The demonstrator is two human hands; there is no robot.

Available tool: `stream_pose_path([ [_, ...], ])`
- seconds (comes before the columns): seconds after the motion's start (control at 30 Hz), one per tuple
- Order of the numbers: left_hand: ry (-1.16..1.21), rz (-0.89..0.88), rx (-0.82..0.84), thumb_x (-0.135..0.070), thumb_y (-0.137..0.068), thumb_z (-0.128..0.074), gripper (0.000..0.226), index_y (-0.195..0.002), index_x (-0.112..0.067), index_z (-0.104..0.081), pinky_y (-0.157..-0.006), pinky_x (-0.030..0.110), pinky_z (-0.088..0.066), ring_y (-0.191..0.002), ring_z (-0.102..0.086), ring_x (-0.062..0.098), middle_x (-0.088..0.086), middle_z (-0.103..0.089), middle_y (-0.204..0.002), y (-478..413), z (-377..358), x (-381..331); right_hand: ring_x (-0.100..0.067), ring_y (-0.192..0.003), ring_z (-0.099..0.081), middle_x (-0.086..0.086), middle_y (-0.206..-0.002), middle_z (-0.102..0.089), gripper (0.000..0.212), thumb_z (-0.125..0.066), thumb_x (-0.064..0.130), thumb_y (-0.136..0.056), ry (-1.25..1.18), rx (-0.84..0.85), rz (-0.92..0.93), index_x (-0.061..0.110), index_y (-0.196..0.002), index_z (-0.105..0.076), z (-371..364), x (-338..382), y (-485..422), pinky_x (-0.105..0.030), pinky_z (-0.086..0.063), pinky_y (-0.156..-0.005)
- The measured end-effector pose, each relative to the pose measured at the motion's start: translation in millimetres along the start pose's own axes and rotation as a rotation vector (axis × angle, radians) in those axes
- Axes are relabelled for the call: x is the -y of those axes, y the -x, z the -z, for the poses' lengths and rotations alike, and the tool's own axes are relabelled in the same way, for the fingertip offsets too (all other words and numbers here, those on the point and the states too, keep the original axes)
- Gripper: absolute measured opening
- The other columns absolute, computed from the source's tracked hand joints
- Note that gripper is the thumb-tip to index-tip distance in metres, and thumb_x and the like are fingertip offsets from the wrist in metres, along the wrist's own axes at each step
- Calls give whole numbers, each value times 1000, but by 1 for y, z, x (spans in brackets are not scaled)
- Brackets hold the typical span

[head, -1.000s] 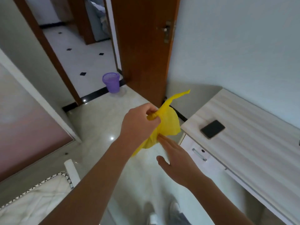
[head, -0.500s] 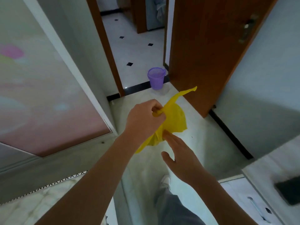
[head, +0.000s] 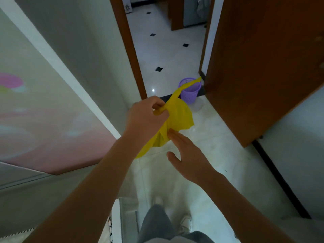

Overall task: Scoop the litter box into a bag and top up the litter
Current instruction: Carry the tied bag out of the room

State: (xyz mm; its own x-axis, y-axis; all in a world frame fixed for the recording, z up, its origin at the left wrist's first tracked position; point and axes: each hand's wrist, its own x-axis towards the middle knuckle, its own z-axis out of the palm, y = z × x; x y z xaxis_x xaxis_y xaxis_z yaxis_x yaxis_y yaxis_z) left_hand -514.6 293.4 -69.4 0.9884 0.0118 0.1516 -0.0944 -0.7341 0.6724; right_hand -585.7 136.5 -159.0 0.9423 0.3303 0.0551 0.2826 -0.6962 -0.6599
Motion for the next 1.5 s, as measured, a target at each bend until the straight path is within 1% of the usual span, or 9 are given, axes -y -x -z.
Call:
stream_pose_path([
  [0.23,29,-3,49,-33,-83,-72,17,-100,-32,-71,-73,22,-51,-80,-61,0,-19,-66,-84,-126,-39,22,-9,-143,-32,6,-159,-31,63,-51,39,-100,3,-1,-81,24,-156,-25,11,-53,-113,-23,-31,-113],
  [0.37,47,-24,121,-30,-84,-72,17,-102,-29,-72,-71,19,-49,-79,-62,1,-16,-67,-85,-204,-57,32,-11,-145,-31,5,-159,-31,65,-51,40,-101,17,-7,-160,21,-157,-24,20,-73,-181,-22,-27,-114],
  [0.47,17,-80,172,-31,-85,-71,16,-101,-28,-72,-76,23,-51,-80,-62,4,-14,-67,-87,-265,-68,34,-12,-146,-29,3,-160,-31,64,-51,38,-101,16,-33,-189,20,-156,-25,31,-85,-231,-25,-27,-117],
  [0.6,6,-134,211,-32,-86,-70,18,-104,-28,-71,-76,22,-48,-81,-62,7,-13,-68,-91,-336,-77,30,-10,-145,-29,5,-159,-32,64,-53,34,-101,12,-91,-227,20,-156,-25,49,-106,-289,-14,-18,-109],
  [0.77,-10,-165,209,-35,-85,-70,16,-100,-31,-70,-66,5,-36,-73,-58,0,-19,-63,-86,-419,-95,35,-10,-142,-35,4,-156,-38,63,-57,35,-98,19,-138,-242,18,-154,-31,63,-139,-357,-10,-16,-108],
  [1.03,-34,-147,229,-38,-86,-68,11,-96,-35,-68,-65,12,-41,-73,-61,-2,-22,-61,-80,-553,-152,53,-12,-140,-37,1,-154,-41,64,-63,28,-96,-57,-170,-275,15,-152,-35,75,-224,-477,5,-10,-102],
  [1.17,-49,-115,290,-37,-86,-67,13,-99,-33,-69,-64,14,-43,-74,-61,0,-19,-65,-87,-617,-179,54,-9,-141,-36,1,-154,-40,64,-63,29,-96,-79,-164,-317,14,-152,-35,87,-261,-541,0,-13,-104],
  [1.37,-35,-117,331,-37,-85,-68,10,-94,-33,-68,-62,18,-42,-72,-60,1,-19,-65,-85,-715,-211,66,-17,-137,-44,0,-150,-46,61,-63,27,-96,-93,-194,-339,15,-150,-39,100,-307,-625,-30,-39,-108],
  [1.5,-7,-139,366,-36,-84,-69,9,-91,-32,-70,-67,26,-52,-74,-63,4,-18,-66,-82,-781,-235,83,-22,-129,-51,-4,-144,-53,60,-65,25,-93,-103,-250,-431,13,-148,-43,101,-325,-675,-31,-43,-102],
])
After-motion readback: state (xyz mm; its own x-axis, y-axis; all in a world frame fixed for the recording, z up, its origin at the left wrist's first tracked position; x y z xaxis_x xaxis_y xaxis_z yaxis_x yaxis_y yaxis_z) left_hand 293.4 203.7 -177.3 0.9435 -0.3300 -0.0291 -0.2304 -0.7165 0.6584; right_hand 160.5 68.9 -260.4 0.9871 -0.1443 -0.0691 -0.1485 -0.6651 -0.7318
